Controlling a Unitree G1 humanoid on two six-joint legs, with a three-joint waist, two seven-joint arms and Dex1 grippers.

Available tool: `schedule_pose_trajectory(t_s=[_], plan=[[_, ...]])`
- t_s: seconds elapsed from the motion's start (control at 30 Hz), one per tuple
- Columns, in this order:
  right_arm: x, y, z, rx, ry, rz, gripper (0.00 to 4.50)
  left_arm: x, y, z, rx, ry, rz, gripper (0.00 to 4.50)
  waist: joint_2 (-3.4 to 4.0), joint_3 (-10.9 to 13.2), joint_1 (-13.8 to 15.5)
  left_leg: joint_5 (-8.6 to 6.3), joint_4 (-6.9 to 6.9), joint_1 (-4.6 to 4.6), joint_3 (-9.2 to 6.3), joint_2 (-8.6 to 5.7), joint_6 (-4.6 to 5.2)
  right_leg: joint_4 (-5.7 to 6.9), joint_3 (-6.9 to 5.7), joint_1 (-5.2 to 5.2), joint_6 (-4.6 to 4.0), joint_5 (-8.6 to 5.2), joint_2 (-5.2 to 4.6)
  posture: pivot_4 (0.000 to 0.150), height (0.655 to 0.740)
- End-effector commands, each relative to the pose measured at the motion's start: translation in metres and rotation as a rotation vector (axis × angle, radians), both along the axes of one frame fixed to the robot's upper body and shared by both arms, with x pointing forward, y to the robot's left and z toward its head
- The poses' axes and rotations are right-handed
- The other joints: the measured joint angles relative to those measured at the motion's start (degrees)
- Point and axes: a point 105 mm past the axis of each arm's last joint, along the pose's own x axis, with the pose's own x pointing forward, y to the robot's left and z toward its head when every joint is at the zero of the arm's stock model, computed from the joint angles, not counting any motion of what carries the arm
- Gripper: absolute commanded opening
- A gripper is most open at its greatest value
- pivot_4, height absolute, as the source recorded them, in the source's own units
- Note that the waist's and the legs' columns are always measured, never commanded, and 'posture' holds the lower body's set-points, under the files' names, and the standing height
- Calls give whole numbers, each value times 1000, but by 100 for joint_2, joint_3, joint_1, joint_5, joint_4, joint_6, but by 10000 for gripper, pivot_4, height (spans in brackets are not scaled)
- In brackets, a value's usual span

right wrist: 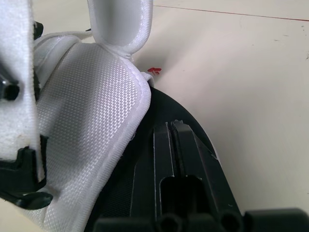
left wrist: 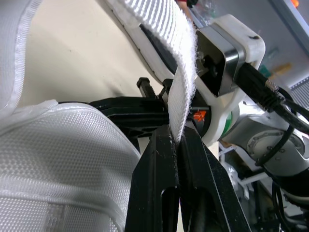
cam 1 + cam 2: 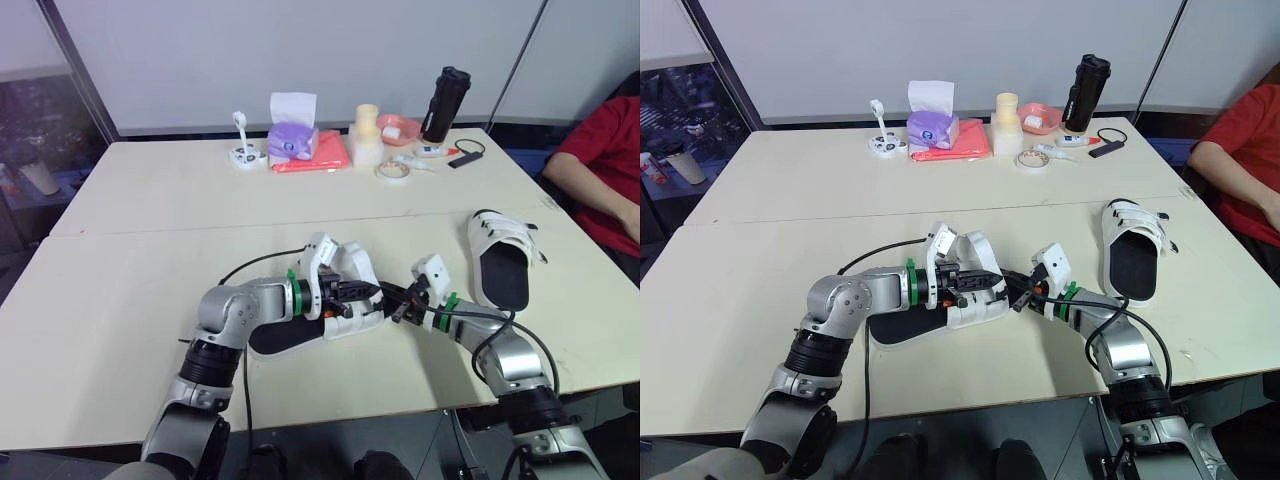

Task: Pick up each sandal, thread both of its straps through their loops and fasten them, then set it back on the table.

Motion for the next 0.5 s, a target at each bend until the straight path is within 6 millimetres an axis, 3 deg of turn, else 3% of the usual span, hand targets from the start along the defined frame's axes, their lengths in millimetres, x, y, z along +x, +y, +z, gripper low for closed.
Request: schedule_pose_trajectory(t_s=[0.03, 0.17, 0.23, 0.4, 0.5], plan=[[-9, -8, -41, -56, 150, -43, 0, 7, 7, -4, 21, 2, 43, 886, -1, 0, 1, 0, 0, 0, 0, 0, 0, 0, 0, 0, 0, 0, 0, 1500, 7400], [-8, -5, -41, -53, 150, -43, 0, 11, 5, 3, -19, 2, 70, 886, -1, -1, 3, 0, 0, 0, -1, 0, 0, 0, 0, 0, 0, 0, 0, 1500, 7400], [-8, -4, -41, -50, 149, -42, 0, 10, 3, 2, -8, -7, 71, 8751, -1, -2, -9, 0, 0, 1, -2, 0, 0, 0, 0, 0, 0, 0, 0, 1500, 7400], [-7, -4, -41, -51, 149, -40, 0, 14, 2, 8, -7, -50, 126, 34190, -2, -2, -10, 0, -1, 1, -2, 1, 0, 0, 1, -1, 0, 0, 0, 1500, 7400], [-6, -4, -41, -50, 150, -38, 0, 13, -4, 12, -9, -81, 137, 34190, -2, -2, -10, 0, 1, 4, -2, 1, 0, 0, 2, 1, -2, 1, 0, 1500, 7400]])
